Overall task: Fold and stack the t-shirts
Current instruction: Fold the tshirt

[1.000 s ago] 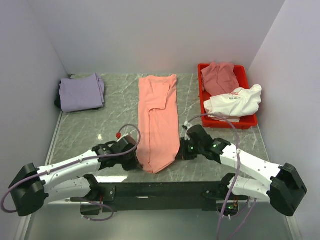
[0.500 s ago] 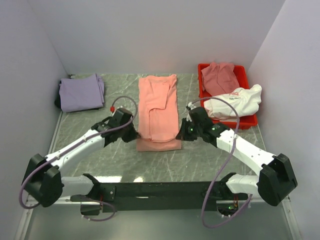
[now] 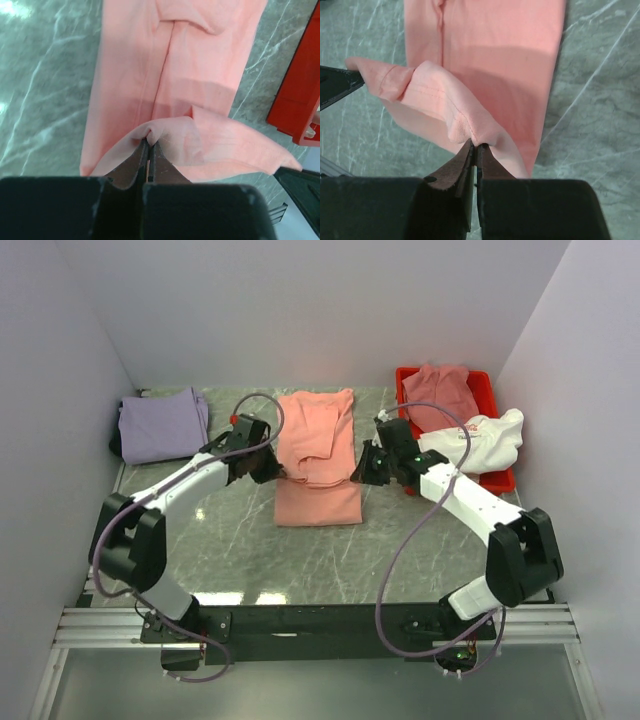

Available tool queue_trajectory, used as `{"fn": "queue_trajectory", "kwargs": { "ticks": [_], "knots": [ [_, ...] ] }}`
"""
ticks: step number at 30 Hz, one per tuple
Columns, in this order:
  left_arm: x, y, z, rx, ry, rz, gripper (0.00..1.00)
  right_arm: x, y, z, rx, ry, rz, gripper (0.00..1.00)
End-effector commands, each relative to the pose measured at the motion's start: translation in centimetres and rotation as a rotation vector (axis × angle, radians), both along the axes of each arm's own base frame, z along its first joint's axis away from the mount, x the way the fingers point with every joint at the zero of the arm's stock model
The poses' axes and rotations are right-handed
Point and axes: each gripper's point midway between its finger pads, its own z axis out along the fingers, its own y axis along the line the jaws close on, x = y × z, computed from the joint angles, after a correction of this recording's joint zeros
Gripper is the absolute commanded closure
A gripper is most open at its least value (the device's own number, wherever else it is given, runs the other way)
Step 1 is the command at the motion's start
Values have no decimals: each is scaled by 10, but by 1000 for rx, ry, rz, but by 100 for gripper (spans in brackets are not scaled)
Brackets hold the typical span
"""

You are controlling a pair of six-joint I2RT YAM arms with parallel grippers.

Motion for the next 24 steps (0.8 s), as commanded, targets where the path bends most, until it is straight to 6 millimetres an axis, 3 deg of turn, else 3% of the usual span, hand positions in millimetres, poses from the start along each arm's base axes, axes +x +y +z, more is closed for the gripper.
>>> {"fn": "queue_trajectory", "kwargs": {
  "ticks": [1,8,24],
  "knots": [
    [24,-12,12,-23,-55,-69,100,28,0,12,4,-53,-10,100],
    [55,-4,4,10,-52,-56,100,55,-4,-2,-10,-30,-31,100],
    [77,2,-42,23,37,-55,99,97,-4,-34,-8,12,-36,98]
  ]
}}
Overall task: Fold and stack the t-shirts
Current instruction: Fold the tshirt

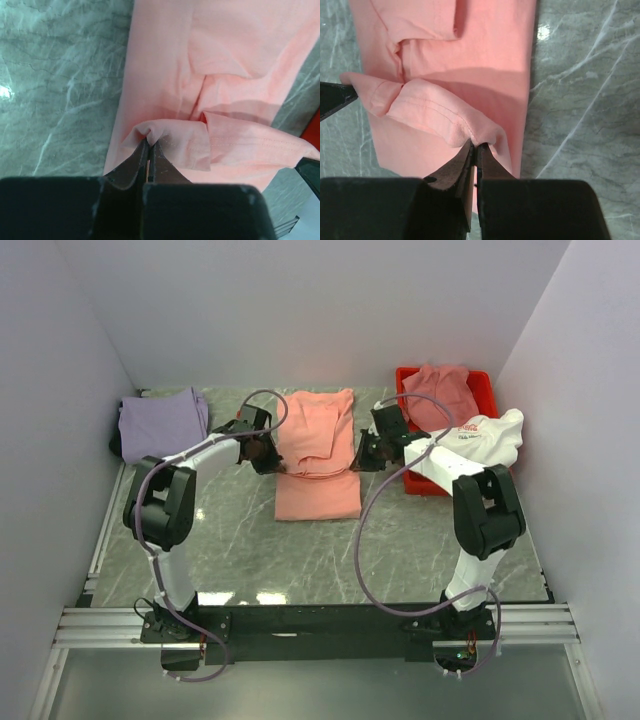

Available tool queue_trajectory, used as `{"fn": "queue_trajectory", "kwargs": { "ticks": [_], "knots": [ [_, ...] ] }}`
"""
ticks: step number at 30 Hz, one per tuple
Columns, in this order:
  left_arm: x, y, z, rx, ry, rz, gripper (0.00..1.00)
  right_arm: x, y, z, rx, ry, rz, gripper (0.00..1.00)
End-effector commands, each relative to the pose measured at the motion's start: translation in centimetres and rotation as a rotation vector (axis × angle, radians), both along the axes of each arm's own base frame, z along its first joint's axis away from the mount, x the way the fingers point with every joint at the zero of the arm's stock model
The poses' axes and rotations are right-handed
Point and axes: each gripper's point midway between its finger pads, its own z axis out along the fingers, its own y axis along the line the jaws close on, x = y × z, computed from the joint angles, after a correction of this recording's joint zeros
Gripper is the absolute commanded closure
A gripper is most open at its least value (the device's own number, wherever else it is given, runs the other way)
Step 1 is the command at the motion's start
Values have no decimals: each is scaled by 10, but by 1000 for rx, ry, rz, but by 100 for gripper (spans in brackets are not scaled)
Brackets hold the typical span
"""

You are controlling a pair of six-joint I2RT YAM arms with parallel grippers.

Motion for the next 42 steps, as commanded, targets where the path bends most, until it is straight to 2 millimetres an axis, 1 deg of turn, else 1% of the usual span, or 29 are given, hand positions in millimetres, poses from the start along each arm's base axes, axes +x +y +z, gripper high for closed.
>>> {"fn": "queue_trajectory", "kwargs": {
  "ticks": [1,2,4,6,8,9,10,11,13,14,15,16,17,18,19,20,21,22,23,24,25,26,27,29,30,32,33,38,42],
  "knots": [
    [20,-1,13,1,-61,-3,98,28,-2,15,14,-72,-10,98],
    [22,1,13,1,-62,2,93,30,-3,7,9,-57,-8,97],
    [25,2,12,-3,-67,7,86,36,-3,7,8,-55,-7,94],
    [28,3,14,-4,-74,8,71,41,-1,5,10,-51,0,91],
    [29,4,18,-8,-81,5,57,42,-2,5,3,-44,5,77],
    [29,4,20,-9,-84,5,52,44,-2,10,4,-56,5,63],
    [27,3,28,-17,-97,2,46,43,-2,13,2,-58,8,54],
    [27,4,32,-20,-107,4,32,41,-2,20,7,-71,14,48],
    [20,7,44,-25,-131,13,19,36,-3,25,12,-79,17,38],
    [18,10,47,-22,-141,25,1,33,-4,34,19,-100,20,34],
    [10,14,54,-24,-152,35,1,25,-5,30,17,-88,24,29],
    [6,16,57,-28,-160,41,1,21,-6,31,22,-91,27,29],
    [-6,19,49,-26,-141,45,1,16,-6,40,34,-108,32,28],
    [-11,21,64,-43,-181,48,1,5,-7,32,31,-88,35,26],
    [-18,22,64,-52,-181,49,1,0,-8,32,34,-90,34,26],
    [-33,26,52,-50,-149,53,0,-7,-9,37,35,-104,35,25],
    [-40,27,64,-71,-182,55,1,-18,-13,27,24,-80,31,25],
    [-47,29,62,-80,-178,57,1,-24,-13,26,23,-79,28,25],
    [-64,30,48,-89,-140,57,1,-31,-16,31,28,-93,28,25],
    [-69,30,56,-116,-171,55,1,-44,-19,18,22,-59,25,25],
    [-77,28,54,-128,-165,47,1,-51,-21,15,25,-52,23,25],
    [-90,30,41,-133,-133,47,1,-58,-21,20,43,-61,29,25],
    [-96,30,44,-141,-145,48,1,-72,-24,9,43,-34,34,25],
    [-110,30,33,-146,-119,55,1,-85,-22,12,82,-38,52,24],
    [-114,27,34,-159,-124,48,1,-96,-23,4,85,-16,57,24],
    [-123,23,27,-163,-110,37,1,-104,-21,7,109,-29,63,15],
    [-125,22,25,-159,-108,40,0,-111,-22,0,112,-13,66,15],
    [-132,11,12,-153,-79,22,1,-119,-20,-5,123,-4,59,13],
    [-134,9,-2,-141,-37,20,14,-122,-19,-9,131,4,59,12]
  ]
}}
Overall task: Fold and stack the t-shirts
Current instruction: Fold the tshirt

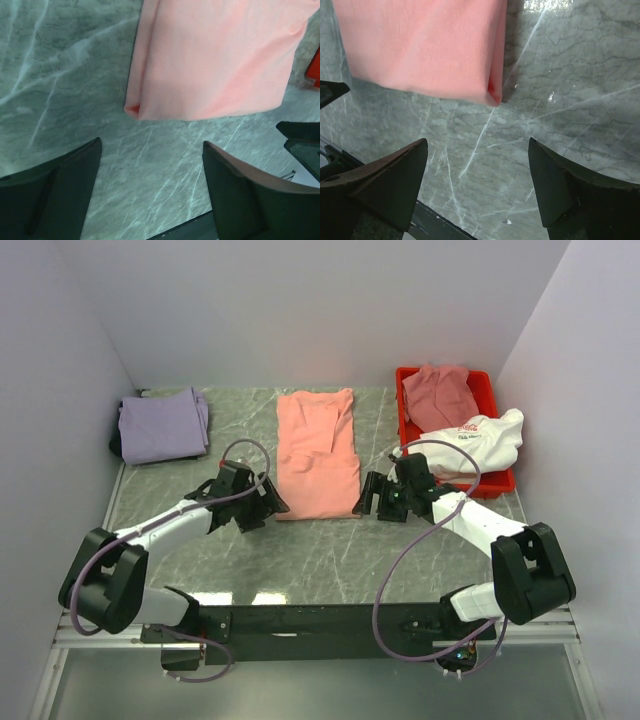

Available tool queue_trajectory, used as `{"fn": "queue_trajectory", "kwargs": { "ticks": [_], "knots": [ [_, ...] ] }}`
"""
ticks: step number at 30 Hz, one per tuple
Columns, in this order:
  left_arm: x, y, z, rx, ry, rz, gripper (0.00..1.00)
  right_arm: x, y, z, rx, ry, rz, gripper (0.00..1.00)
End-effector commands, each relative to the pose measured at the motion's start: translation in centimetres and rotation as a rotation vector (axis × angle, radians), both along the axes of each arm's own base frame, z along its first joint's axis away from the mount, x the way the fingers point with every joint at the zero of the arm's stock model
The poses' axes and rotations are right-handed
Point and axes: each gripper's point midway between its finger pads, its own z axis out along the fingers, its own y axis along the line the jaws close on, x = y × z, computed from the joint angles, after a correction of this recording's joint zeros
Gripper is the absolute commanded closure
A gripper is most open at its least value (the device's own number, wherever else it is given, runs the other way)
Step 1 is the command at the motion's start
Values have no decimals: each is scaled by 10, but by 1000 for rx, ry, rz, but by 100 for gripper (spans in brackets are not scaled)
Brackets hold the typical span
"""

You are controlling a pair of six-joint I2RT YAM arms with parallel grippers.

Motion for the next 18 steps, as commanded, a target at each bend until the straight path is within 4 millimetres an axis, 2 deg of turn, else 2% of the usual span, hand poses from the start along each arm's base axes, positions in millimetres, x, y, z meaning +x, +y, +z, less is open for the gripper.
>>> {"fn": "queue_trajectory", "kwargs": {
  "ticks": [1,8,13,18],
  "knots": [
    [6,-6,-3,-19,-5,6,19,6,9,12,45,-55,8,12],
    [2,-8,-20,-26,33,1,36,6,10,7,36,-39,13,12],
    [3,-12,-29,-30,55,-2,40,8,11,5,37,-36,16,12],
    [15,-10,-36,-4,59,33,48,8,11,1,31,-26,18,12]
  ]
}}
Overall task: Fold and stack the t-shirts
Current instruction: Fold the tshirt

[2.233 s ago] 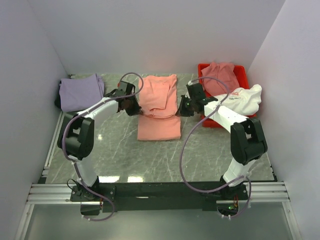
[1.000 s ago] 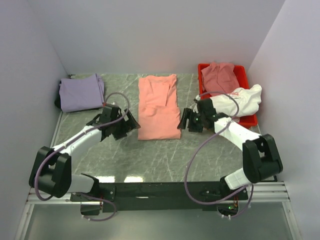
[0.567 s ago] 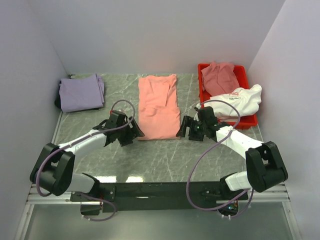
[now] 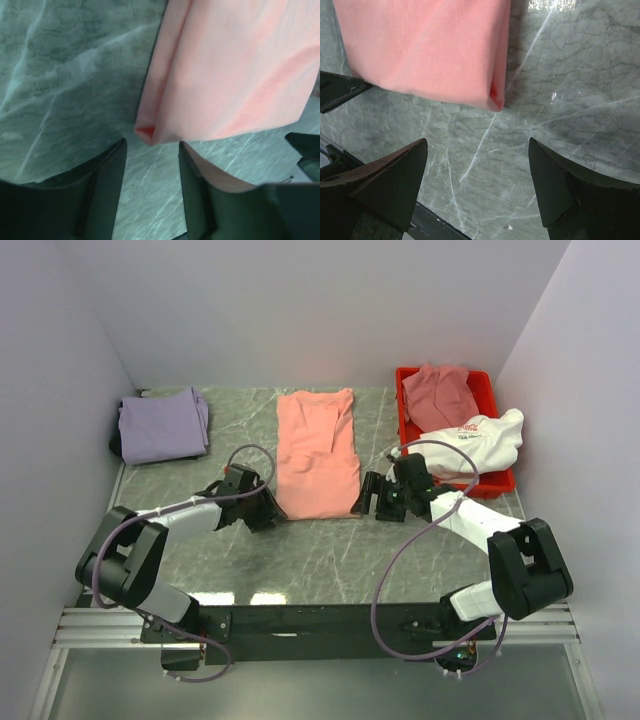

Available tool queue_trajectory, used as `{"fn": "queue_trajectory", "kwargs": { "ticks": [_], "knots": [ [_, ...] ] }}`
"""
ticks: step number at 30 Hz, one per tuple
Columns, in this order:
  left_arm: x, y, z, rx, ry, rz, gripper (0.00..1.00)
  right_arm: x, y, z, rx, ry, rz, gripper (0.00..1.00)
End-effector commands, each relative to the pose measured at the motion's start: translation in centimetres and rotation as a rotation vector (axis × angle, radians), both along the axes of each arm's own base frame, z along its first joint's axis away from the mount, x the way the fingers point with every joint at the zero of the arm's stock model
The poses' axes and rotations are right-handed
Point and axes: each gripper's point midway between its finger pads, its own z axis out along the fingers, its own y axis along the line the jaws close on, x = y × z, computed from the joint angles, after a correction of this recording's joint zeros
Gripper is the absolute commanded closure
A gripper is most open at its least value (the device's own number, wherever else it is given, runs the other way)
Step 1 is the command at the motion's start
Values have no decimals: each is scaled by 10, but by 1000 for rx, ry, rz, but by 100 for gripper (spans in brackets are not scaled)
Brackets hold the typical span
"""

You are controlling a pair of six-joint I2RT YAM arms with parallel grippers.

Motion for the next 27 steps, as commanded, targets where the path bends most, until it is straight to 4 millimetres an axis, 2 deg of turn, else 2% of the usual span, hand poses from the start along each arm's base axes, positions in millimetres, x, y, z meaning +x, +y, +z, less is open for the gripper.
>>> {"fn": "queue_trajectory", "kwargs": {
  "ticks": [1,4,7,9,13,16,19,21,22,23,24,26,27],
  "knots": [
    [14,1,-4,19,-12,38,52,6,6,3,12,-22,13,13],
    [17,2,-10,33,5,46,62,6,7,-3,-13,-29,17,15],
    [16,3,-17,42,21,48,72,10,7,-9,-48,-39,20,25],
    [16,3,-20,44,31,50,79,12,10,-12,-54,-35,21,27],
    [19,5,-21,57,27,55,99,16,19,-19,-69,-36,37,35],
    [20,7,-21,67,15,56,99,24,21,-24,-97,-56,33,39],
    [21,7,-20,69,6,57,99,32,23,-29,-112,-57,26,52],
    [21,8,-19,72,5,59,99,34,29,-27,-109,-57,40,72],
    [20,9,-19,72,7,63,99,31,30,-28,-111,-47,51,78],
    [20,9,-19,70,6,63,99,28,33,-26,-111,-47,65,91],
    [20,8,-15,62,-3,62,99,21,39,-25,-117,-45,92,97],
    [17,9,-8,49,-20,68,99,8,38,-24,-154,-26,109,100],
    [14,11,-7,52,-18,73,99,-5,41,-19,-158,-14,140,100]
  ]
}}
